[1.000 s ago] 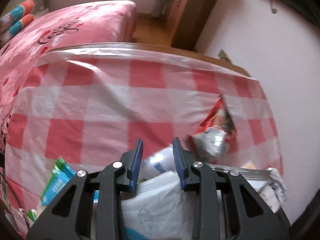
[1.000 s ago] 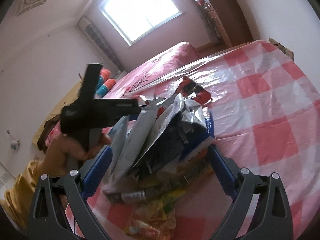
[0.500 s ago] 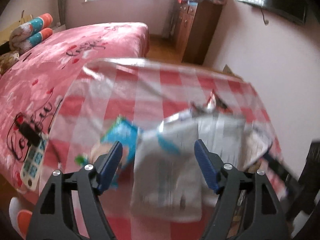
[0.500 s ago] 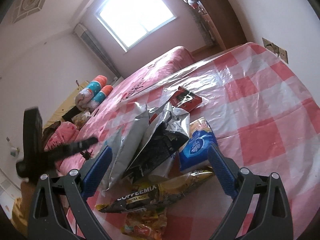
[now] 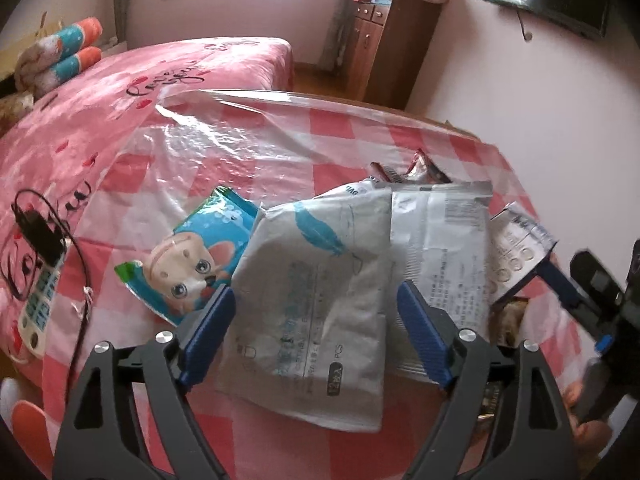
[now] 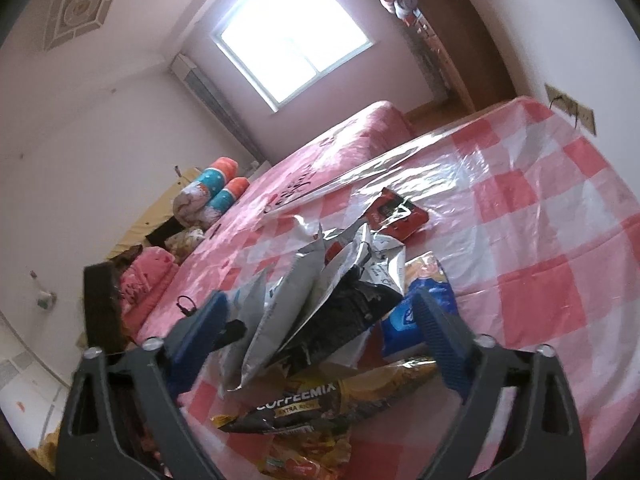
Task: Collect trash
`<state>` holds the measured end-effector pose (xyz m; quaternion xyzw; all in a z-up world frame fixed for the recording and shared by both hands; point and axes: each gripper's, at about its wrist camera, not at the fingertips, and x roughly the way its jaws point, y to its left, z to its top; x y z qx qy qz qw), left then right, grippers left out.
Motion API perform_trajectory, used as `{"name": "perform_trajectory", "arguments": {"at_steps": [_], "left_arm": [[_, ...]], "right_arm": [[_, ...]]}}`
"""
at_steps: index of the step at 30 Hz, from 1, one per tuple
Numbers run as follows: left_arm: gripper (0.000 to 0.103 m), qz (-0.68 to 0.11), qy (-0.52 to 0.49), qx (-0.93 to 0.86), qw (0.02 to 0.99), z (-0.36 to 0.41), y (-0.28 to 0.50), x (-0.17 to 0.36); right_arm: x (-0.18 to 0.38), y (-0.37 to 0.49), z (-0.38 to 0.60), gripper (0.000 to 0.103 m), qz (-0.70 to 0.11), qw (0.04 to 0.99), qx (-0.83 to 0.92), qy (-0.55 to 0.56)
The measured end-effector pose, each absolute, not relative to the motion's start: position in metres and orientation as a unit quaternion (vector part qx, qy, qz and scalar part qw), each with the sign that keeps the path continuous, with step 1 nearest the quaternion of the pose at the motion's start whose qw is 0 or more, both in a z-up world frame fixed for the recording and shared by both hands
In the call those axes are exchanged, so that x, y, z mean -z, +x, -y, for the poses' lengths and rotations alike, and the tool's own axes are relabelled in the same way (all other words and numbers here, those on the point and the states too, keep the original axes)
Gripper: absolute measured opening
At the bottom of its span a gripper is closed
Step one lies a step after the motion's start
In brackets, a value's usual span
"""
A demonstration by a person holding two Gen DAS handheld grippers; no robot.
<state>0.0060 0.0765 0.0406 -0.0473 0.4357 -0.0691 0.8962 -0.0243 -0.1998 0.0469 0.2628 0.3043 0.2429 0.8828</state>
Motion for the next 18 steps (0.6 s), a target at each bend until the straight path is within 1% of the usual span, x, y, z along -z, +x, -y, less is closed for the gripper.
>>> {"name": "perform_trajectory", "arguments": {"at_steps": [2,5,13,18], "left_arm": [[0.083,-0.434,-0.027,0.064,0.898,-0.073,0.010,-0.040],[0.084,-0.438,-0.025,0.066,0.896,-0.074,0.013,-0.037],[0.084,-0.443,-0.033,0.059,0.894,-0.077,0.016,-0.028],[0.077,-0.448,-0.033,0.041,0.892,-0.076,0.013,-0.029]], "right_arm": [[-0.044,-0.019,0.201,0.077,-0.310,0.879,-0.243,0.268],[-0.039,-0.013,0.205,0.072,-0.317,0.870,-0.249,0.282],[-0.033,-0.003,0.195,0.072,-0.331,0.861,-0.267,0.278],[-0.031,0.001,0.196,0.072,-0.331,0.854,-0.277,0.291]]}}
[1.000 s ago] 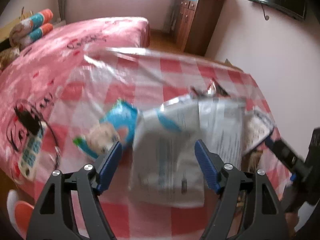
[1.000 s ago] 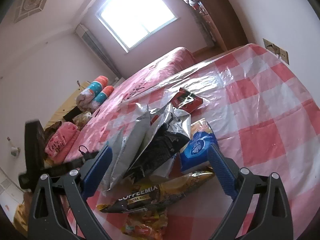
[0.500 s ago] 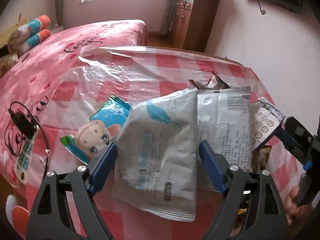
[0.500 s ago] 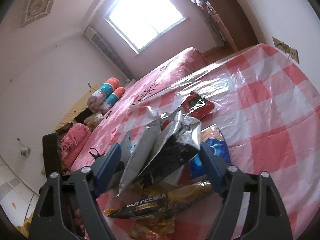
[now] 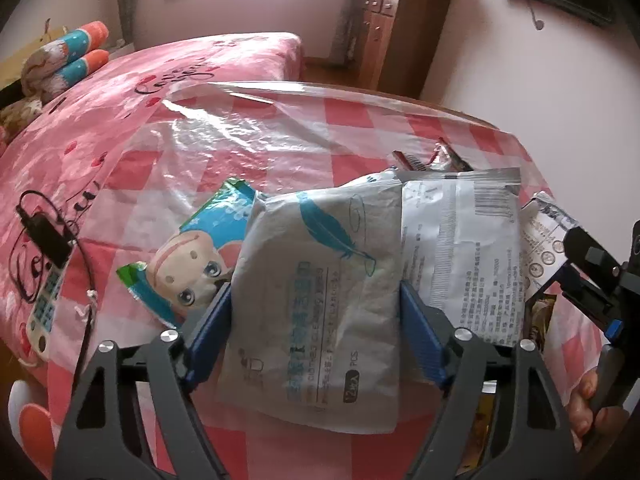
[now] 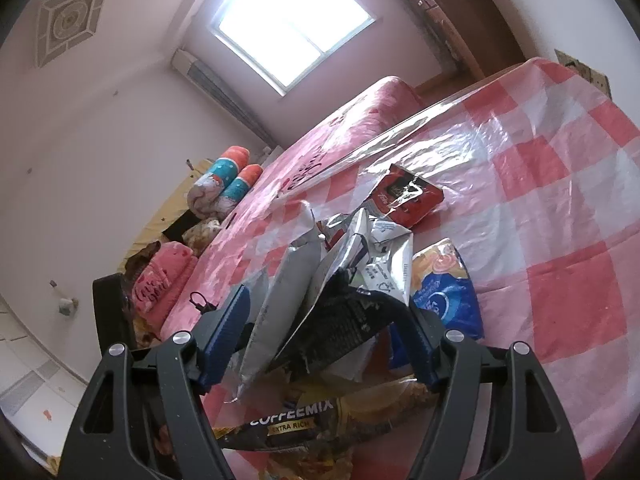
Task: Collect trash
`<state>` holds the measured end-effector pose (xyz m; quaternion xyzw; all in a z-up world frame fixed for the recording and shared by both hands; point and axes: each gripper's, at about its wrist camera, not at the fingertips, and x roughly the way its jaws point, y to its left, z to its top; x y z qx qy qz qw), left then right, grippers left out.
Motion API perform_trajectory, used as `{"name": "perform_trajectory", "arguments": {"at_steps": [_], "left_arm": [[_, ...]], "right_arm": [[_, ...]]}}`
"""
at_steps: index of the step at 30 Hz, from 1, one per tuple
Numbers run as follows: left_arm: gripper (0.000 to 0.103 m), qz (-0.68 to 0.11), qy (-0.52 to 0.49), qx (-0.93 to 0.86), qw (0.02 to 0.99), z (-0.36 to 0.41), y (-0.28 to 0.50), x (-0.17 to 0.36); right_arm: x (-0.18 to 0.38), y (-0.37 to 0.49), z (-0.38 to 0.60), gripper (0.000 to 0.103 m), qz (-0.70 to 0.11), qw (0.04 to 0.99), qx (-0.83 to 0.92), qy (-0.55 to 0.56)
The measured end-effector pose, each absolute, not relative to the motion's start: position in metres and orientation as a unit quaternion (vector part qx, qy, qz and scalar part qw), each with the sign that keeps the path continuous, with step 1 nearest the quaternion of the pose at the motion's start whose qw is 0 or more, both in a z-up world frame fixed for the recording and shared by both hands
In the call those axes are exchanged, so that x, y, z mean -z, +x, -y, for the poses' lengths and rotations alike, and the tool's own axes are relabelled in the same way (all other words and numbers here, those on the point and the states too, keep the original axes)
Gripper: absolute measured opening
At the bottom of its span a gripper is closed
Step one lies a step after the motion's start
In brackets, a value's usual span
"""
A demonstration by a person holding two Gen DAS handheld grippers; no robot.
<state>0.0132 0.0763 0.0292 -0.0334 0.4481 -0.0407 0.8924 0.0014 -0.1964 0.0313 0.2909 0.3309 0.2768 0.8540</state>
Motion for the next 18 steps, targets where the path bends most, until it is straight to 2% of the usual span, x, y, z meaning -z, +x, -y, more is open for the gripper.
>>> {"name": "perform_trajectory", "arguments": {"at_steps": [3,8,13,18], "left_arm": [[0.074,-0.454,-0.023,0.023,0.891,-0.072,0.012,-0.030],[0.070,-0.453,-0.038,0.017,0.890,-0.076,0.007,-0.032],[0.069,-0.450,-0.045,0.023,0.892,-0.079,-0.001,-0.036],[0.068,-0.441,-0.055,0.029,0.895,-0.082,-0.008,-0.042]], "right_arm": [[-0.033,0.003,0.194,0.072,-0.328,0.856,-0.281,0.285],[-0.028,0.008,0.192,0.054,-0.347,0.853,-0.268,0.283],[-0.024,0.011,0.199,0.043,-0.349,0.851,-0.252,0.300],[-0.026,0.009,0.195,0.041,-0.347,0.859,-0.248,0.284]]}}
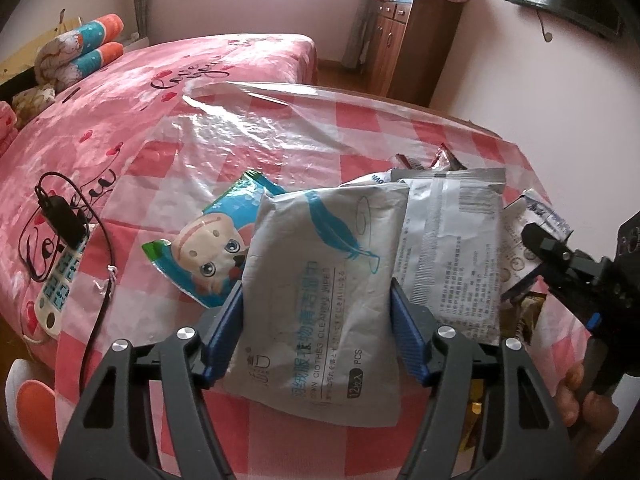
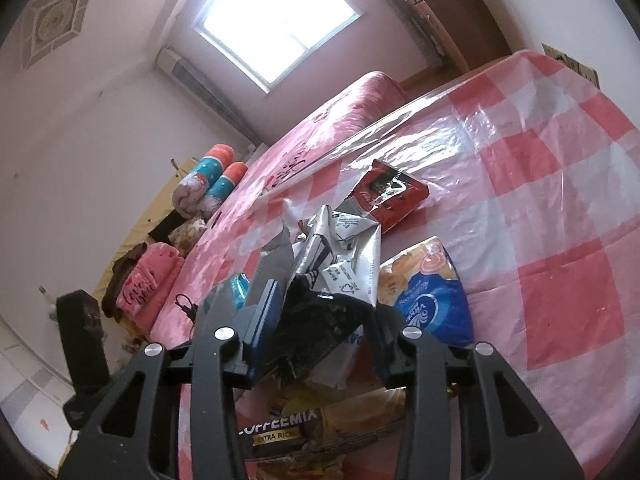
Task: Collect trash
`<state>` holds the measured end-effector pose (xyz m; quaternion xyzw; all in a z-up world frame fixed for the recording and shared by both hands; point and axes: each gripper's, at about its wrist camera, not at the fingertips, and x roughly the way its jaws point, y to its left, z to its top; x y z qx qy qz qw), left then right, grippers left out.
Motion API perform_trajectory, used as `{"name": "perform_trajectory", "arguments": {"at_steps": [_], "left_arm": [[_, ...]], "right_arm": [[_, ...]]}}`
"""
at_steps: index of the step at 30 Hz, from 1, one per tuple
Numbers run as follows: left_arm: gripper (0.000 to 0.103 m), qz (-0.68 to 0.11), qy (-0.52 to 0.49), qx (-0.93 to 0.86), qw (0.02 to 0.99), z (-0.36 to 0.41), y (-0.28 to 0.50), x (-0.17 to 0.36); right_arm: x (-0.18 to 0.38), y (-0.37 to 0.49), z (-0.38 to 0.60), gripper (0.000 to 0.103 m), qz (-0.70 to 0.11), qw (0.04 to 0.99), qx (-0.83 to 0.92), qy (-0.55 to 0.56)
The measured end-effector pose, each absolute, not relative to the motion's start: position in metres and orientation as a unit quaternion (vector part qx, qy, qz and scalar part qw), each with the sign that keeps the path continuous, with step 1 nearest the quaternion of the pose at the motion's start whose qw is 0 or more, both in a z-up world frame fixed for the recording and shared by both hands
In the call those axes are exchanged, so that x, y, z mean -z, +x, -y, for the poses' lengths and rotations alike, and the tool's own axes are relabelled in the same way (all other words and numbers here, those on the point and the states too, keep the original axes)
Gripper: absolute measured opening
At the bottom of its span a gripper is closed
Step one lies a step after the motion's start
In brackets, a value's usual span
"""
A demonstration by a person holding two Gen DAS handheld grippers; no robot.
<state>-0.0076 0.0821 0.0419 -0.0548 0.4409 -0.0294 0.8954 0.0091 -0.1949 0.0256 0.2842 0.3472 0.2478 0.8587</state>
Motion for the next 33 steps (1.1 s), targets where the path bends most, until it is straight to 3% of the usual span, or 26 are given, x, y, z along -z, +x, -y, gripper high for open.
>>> {"name": "perform_trajectory", "arguments": {"at_steps": [14,33], "left_arm": [[0.068,-0.417,-0.062,0.052,0.905,-0.099,-0.045,-0.056],[0.068,-0.391,-0.073,0.057,0.916,-0.138,-0.091,-0.060]], "right_arm": [[-0.040,-0.014,0.208,0.030,-0.285,0.889,-0.218,0.284],[-0.101,-0.066,0.201,0.029,-0.216,0.931,-0.183,0.231]]}}
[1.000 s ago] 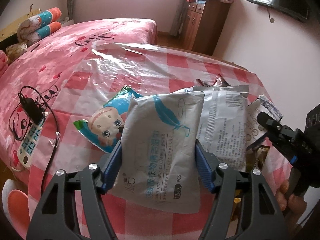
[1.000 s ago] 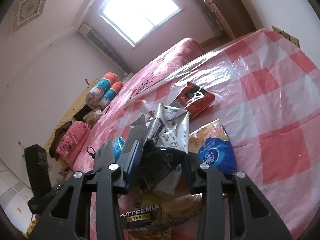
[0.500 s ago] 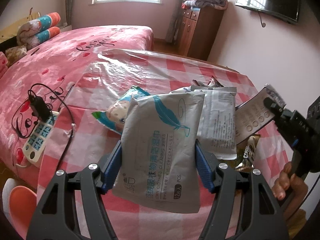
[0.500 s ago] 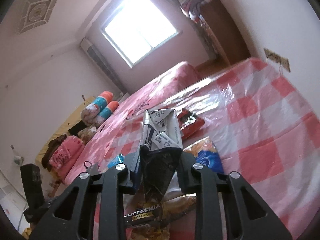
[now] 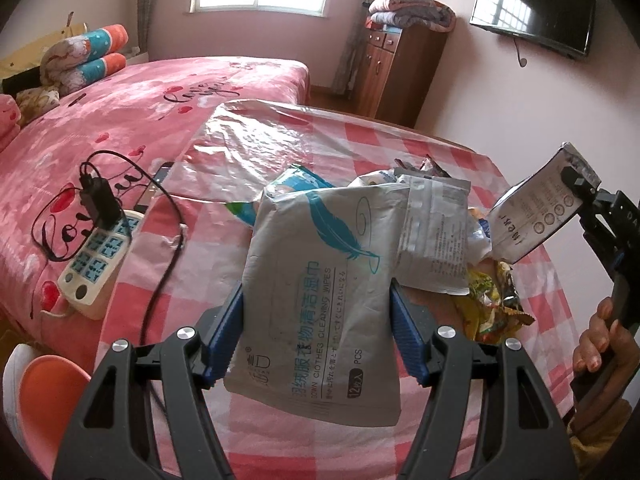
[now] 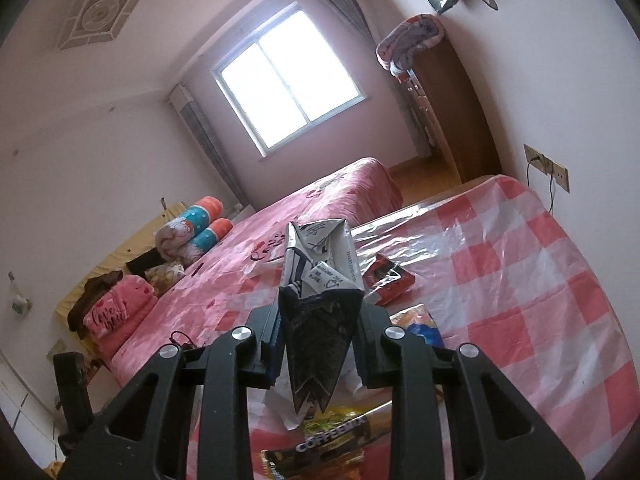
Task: Collect trash
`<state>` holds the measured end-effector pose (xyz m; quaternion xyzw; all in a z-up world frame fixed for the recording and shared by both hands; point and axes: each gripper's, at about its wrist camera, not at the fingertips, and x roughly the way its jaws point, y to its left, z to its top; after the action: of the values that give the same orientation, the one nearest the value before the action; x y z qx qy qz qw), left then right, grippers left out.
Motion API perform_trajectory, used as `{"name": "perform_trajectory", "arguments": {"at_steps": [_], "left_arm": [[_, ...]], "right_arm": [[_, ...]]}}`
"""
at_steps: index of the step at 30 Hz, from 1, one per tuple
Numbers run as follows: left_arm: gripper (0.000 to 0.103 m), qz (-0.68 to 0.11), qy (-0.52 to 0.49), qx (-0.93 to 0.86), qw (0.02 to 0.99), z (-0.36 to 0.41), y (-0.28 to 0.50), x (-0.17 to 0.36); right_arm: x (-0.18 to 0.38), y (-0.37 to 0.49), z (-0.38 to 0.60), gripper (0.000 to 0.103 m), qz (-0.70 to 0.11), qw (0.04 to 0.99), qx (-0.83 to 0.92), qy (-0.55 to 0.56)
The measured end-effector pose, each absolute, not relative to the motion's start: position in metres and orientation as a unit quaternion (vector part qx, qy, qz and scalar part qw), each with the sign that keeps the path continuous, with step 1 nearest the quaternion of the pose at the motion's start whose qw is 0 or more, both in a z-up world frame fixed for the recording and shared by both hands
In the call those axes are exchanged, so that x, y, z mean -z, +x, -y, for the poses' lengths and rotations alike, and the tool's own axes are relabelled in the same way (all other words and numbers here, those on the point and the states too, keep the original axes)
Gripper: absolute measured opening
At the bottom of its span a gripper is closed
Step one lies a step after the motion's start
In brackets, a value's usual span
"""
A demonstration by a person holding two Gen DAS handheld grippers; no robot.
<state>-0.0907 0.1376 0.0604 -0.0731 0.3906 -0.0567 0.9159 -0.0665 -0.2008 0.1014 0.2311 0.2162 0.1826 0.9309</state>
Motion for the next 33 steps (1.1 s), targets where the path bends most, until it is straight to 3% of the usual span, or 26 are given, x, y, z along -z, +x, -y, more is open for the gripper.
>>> {"name": "perform_trajectory", "arguments": {"at_steps": [15,33], "left_arm": [[0.068,-0.363,-0.097,0.031,0.926,-0.191,-0.131,-0.070],[0.069,-0.362,-0.146,-0.129,0.912,-0.323,-0.215,-0.049]], "right_arm": [[-0.134,-0.086,0.124,0.029,-0.231,0.913,-0.269,0.204],[-0.135,-0.126,-0.065,0.029,-0.305,0.825,-0.459,0.128]]}}
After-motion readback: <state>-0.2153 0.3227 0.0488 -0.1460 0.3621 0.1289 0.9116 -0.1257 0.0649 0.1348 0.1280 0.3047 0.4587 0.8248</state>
